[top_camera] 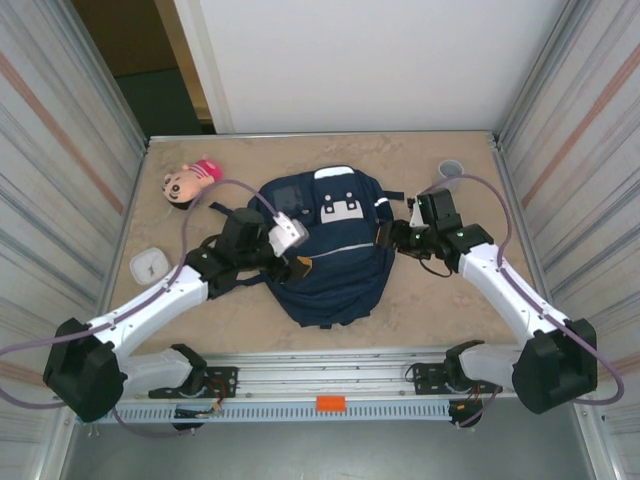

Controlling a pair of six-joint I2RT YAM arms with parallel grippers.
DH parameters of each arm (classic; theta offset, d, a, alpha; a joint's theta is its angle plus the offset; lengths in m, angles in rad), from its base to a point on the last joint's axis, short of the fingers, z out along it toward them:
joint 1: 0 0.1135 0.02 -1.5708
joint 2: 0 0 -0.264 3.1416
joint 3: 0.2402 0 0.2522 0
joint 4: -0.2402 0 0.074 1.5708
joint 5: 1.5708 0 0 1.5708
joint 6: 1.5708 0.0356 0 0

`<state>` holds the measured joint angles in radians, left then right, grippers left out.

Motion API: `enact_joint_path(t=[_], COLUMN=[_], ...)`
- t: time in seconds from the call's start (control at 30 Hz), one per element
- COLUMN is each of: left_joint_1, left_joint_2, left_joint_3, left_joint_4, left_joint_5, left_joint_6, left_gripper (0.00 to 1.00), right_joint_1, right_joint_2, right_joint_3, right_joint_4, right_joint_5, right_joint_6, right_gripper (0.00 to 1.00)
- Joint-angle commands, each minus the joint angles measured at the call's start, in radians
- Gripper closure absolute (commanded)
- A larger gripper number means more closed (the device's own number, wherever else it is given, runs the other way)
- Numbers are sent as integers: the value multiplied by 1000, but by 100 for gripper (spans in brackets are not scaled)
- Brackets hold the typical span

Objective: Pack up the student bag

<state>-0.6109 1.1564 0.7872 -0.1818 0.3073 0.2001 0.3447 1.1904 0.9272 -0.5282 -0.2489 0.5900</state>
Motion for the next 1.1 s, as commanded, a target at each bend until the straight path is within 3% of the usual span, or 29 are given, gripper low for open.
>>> enact_joint_path(t=[0.0,0.2,0.43,0.63,0.83,0.93,1.0,1.07], left_joint_1=[55,82,86,70,58,59,62,73], left_joint_2=[-69,-68,163,312,327,258,169,56], left_joint_3=[-44,-74,-119,-167,-165,-141,-143,-164], left_joint_4=[19,39,147,258,288,282,280,283], left_joint_5=[-89,-162,-195,-237,-299,-338,-399,-463], left_joint_6=[-321,-393,-429,-463,-443,-404,-370,-338], left_gripper=[31,31,32,34,32,27,25,24], right_joint_1=[-2,90,116,128,163,163,160,146], right_joint_2=[9,146,301,348,309,223,134,41], right_joint_3=[64,89,-35,-236,-225,-177,-149,-127], right_joint_4=[-54,58,165,318,315,254,208,174], right_joint_5=[24,1,133,182,220,263,313,361], right_joint_6=[-18,-23,73,188,187,163,130,80], right_gripper=[46,52,65,65,64,58,46,25])
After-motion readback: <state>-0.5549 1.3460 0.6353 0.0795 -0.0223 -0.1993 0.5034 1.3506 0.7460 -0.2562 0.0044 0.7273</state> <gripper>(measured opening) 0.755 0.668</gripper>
